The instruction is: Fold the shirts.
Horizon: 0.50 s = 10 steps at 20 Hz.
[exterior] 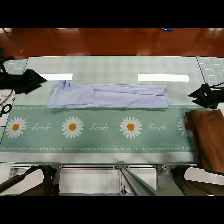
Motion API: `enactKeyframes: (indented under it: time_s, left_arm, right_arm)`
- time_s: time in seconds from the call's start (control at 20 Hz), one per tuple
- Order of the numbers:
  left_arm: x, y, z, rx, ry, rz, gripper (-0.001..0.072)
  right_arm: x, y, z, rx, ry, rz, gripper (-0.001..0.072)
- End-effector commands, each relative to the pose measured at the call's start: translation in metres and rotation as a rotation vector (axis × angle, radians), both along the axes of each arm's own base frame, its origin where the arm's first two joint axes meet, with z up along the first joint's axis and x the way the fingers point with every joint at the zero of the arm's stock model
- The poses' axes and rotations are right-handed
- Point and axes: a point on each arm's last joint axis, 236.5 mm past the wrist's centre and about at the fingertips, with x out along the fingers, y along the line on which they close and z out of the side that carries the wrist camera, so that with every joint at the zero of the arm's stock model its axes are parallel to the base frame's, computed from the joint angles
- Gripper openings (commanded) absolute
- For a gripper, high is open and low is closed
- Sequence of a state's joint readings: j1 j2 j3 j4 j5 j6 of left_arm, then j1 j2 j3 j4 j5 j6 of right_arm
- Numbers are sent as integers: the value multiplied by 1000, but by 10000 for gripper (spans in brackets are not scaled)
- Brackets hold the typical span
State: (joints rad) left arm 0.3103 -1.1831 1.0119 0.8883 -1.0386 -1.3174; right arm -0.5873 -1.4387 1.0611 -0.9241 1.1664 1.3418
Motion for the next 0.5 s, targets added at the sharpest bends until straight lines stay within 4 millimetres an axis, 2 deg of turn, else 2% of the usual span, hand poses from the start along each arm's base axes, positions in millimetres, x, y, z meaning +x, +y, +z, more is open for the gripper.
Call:
enactKeyframes:
  time_s: [0.0, 0.1, 0.2, 0.45]
  left_arm:
    - [-43, -38, -24, 55, -32, -38, 505]
    - [-53, -64, -32, 49, -11, -110, 505]
    - [-54, -78, -33, 48, -15, -145, 505]
    - [-53, -84, -30, 32, -21, -150, 505]
  right_arm:
    - [4, 26, -34, 46, 9, -1, 420]
    - [15, 50, -48, 115, 8, 20, 420]
    - [26, 70, -56, 189, -3, 24, 420]
    - [53, 108, -58, 238, -15, 113, 420]
